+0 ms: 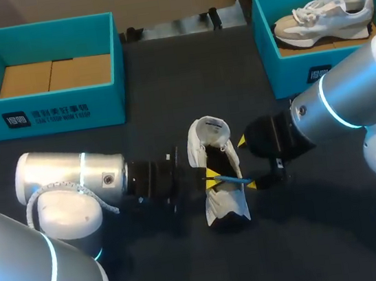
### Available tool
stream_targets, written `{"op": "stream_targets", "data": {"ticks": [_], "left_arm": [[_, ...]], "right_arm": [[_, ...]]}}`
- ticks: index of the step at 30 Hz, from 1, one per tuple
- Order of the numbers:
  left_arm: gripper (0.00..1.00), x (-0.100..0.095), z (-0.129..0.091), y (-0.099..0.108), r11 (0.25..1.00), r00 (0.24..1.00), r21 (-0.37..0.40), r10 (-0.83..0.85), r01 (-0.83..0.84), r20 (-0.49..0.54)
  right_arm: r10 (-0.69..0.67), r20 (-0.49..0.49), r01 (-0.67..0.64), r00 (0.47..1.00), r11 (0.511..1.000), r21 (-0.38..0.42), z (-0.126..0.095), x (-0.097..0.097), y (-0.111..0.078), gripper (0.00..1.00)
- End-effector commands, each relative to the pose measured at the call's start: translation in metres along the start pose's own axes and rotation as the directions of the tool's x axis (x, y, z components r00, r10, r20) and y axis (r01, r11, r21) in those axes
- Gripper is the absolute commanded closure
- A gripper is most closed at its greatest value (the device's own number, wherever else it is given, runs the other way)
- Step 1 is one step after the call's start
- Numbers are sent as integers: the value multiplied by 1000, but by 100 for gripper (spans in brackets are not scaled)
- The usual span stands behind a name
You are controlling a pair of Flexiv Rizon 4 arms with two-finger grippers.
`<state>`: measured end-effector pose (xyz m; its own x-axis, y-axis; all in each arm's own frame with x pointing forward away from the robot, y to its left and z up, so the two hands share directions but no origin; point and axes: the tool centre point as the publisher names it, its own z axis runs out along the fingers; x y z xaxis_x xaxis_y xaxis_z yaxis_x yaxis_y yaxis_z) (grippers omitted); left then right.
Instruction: Take the shoe out of the shoebox, open the shoe tongue, remove and reinsert the insole, then place the shoe into the shoebox
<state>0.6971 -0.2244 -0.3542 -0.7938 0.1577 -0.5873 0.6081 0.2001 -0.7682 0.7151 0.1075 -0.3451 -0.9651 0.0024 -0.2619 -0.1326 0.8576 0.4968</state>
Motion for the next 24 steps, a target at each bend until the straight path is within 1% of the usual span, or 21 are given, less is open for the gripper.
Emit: {"op": "stream_targets", "data": {"ticks": [1, 4, 5, 6, 9, 15, 17, 19, 20, 24], "left_arm": [[100, 2, 4, 5, 1000, 1000, 3, -3, 3, 12], [100, 6, 3, -3, 1000, 1000, 12, -2, 2, 11], [83, 6, 2, -5, 1000, 1000, 17, -1, 1, 11], [76, 7, 1, -8, 1000, 1000, 22, 0, 0, 13], [71, 6, -3, -15, 1000, 1000, 27, 8, -8, 13], [75, 6, -7, -30, 999, 1000, 41, 27, -28, 11], [82, 7, -5, -34, 998, 999, 47, 36, -37, 7], [96, 8, -1, -32, 998, 999, 46, 39, -39, 2], [100, 9, 0, -30, 998, 999, 46, 35, -35, -3], [100, 11, 6, -22, 999, 999, 44, 31, -30, -9]], "right_arm": [[0, 3, 0, 1000, 1000, 1, 0, 1, 0, 0], [0, 3, 0, 1000, 1000, 1, 0, 1, 0, 0], [0, 3, 0, 1000, 1000, 1, 0, 1, 0, 0], [0, 3, 0, 1000, 1000, 1, 0, 1, 0, 0], [0, 3, 0, 1000, 1000, 1, 0, 1, 0, 0], [0, 3, 0, 1000, 1000, 1, 0, 1, 0, 0], [0, 3, 0, 1000, 1000, 1, 0, 1, 0, 0], [0, 3, 0, 1000, 1000, 1, 0, 1, 0, 0], [0, 3, 0, 1000, 1000, 1, 0, 1, 0, 0], [0, 3, 0, 1000, 1000, 1, 0, 1, 0, 0]]}}
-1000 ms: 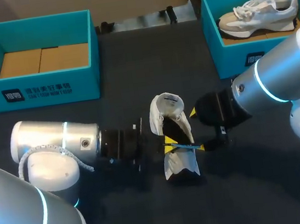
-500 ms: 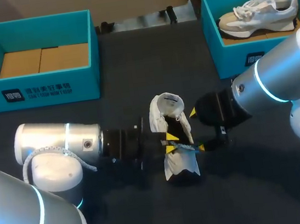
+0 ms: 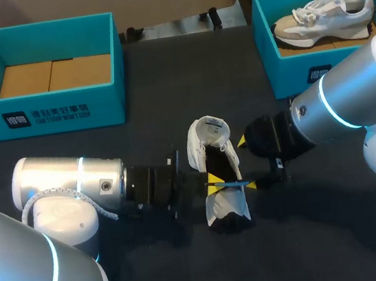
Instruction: Take the shoe out of the shoebox, open the shoe tongue, remove and reinsert the insole, then place the shoe into the shoebox
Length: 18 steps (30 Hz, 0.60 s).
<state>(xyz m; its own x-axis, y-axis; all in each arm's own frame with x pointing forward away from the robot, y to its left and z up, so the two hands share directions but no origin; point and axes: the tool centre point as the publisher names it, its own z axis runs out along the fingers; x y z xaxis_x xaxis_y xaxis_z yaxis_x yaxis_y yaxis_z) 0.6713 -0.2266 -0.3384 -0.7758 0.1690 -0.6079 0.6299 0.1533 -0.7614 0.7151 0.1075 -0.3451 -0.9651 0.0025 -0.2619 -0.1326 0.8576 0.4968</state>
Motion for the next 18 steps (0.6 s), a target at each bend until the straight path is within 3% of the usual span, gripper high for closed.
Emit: {"op": "stream_targets", "data": {"ticks": [1, 9, 18], "left_arm": [[100, 0, 9, 9, 1000, 1000, 3, 5, -5, -1], [100, -4, 8, 28, 998, 997, -6, 70, -69, 27], [100, -11, 2, 31, 996, 995, -15, 89, -88, 46]], "right_arm": [[0, 3, 0, 1000, 1000, 1, 0, 1, 0, 0], [0, 3, 0, 1000, 1000, 1, 0, 1, 0, 0], [0, 3, 0, 1000, 1000, 1, 0, 1, 0, 0]]}}
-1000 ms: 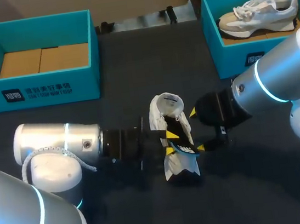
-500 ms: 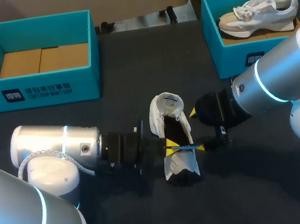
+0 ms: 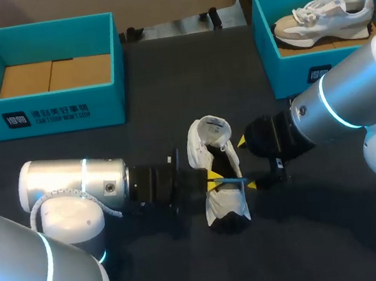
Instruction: Take the shoe out of the shoebox, open the shoe tongue, remove and reinsert the insole, then place the shoe into the shoebox
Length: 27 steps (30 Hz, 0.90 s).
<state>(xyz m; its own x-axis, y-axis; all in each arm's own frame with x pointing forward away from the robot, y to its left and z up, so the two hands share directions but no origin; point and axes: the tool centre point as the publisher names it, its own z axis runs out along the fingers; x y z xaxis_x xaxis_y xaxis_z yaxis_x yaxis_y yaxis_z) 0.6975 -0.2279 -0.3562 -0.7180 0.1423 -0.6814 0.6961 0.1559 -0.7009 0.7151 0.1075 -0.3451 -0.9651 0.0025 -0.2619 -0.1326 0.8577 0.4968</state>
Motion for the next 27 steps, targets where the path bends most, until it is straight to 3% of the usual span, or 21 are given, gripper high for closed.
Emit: {"op": "stream_targets", "data": {"ticks": [1, 3, 4, 5, 7, 15, 16, 18, 19, 27], "left_arm": [[100, -2, -3, 1, 1000, 1000, 3, 1, -1, 8], [100, -1, -5, -2, 1000, 1000, 5, 0, 0, 15], [80, -1, -7, -4, 1000, 1000, 6, 0, 0, 17], [66, 0, -9, -7, 1000, 1000, 7, -1, 0, 17], [66, 1, -11, -14, 1000, 1000, 15, 3, -3, 17], [73, 4, -9, -28, 999, 1000, 44, 12, -12, 0], [78, 5, -8, -29, 999, 1000, 44, 11, -11, -3], [97, 6, -7, -29, 999, 1000, 44, 8, -8, -8], [100, 6, -6, -28, 999, 1000, 43, 8, -8, -10], [100, 4, 5, -21, 998, 999, 33, 48, -48, -17]], "right_arm": [[0, 3, 0, 1000, 1000, 1, 0, 1, 0, 0], [0, 3, 0, 1000, 1000, 1, 0, 1, 0, 0], [0, 3, 0, 1000, 1000, 1, 0, 1, 0, 0], [0, 3, 0, 1000, 1000, 1, 0, 1, 0, 0], [0, 3, 0, 1000, 1000, 1, 0, 1, 0, 0], [0, 3, 0, 1000, 1000, 1, 0, 1, 0, 0], [0, 3, 0, 1000, 1000, 1, 0, 1, 0, 0], [0, 3, 0, 1000, 1000, 1, 0, 1, 0, 0], [0, 3, 0, 1000, 1000, 1, 0, 1, 0, 0], [0, 3, 0, 1000, 1000, 1, 0, 1, 0, 0]]}}
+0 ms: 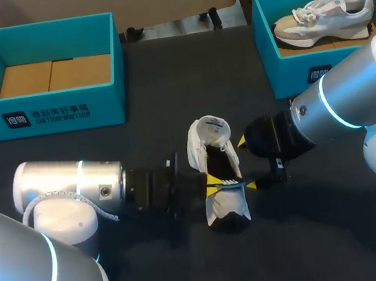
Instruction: Take the shoe out of the shoebox, open the shoe tongue, remove and reinsert the insole, then place the shoe into the shoebox
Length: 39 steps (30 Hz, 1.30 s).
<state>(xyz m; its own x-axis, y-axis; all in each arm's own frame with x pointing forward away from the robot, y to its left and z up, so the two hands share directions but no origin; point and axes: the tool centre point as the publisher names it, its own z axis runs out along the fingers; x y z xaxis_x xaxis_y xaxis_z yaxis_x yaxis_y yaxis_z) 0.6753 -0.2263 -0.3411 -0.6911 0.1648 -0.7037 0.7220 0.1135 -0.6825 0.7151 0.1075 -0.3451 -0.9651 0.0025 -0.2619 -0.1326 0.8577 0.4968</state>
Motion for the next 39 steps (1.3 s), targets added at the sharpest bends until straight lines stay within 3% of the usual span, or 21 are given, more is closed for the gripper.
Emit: {"op": "stream_targets", "data": {"ticks": [1, 8, 19, 20, 21, 23, 30, 33, 34, 39], "left_arm": [[100, -3, 9, 7, 1000, 1000, -5, 13, -13, 1], [100, -7, 5, 26, 999, 1000, -26, 21, -21, -2], [100, -8, -7, 27, 999, 1000, -41, 9, -8, 19], [93, -8, -6, 23, 999, 1000, -35, 7, -6, 19], [75, -7, -5, 19, 1000, 1000, -28, 5, -5, 16], [72, -6, -4, 12, 1000, 1000, -15, 9, -8, 16], [79, -5, -4, 0, 1000, 1000, 14, 18, -18, 13], [91, -6, -3, 0, 1000, 1000, 22, 9, -9, 5], [100, -5, -1, 1, 1000, 1000, 22, 5, -5, 1], [100, 0, 6, 6, 1000, 1000, 22, 1, -1, -11]], "right_arm": [[0, 3, 0, 1000, 1000, 1, 0, 1, 0, 0], [0, 3, 0, 1000, 1000, 1, 0, 1, 0, 0], [0, 3, 0, 1000, 1000, 1, 0, 1, 0, 0], [0, 3, 0, 1000, 1000, 1, 0, 1, 0, 0], [0, 3, 0, 1000, 1000, 1, 0, 1, 0, 0], [0, 3, 0, 1000, 1000, 1, 0, 1, 0, 0], [0, 3, 0, 1000, 1000, 1, 0, 1, 0, 0], [0, 3, 0, 1000, 1000, 1, 0, 1, 0, 0], [0, 3, 0, 1000, 1000, 1, 0, 1, 0, 0], [0, 3, 0, 1000, 1000, 1, 0, 1, 0, 0]]}}
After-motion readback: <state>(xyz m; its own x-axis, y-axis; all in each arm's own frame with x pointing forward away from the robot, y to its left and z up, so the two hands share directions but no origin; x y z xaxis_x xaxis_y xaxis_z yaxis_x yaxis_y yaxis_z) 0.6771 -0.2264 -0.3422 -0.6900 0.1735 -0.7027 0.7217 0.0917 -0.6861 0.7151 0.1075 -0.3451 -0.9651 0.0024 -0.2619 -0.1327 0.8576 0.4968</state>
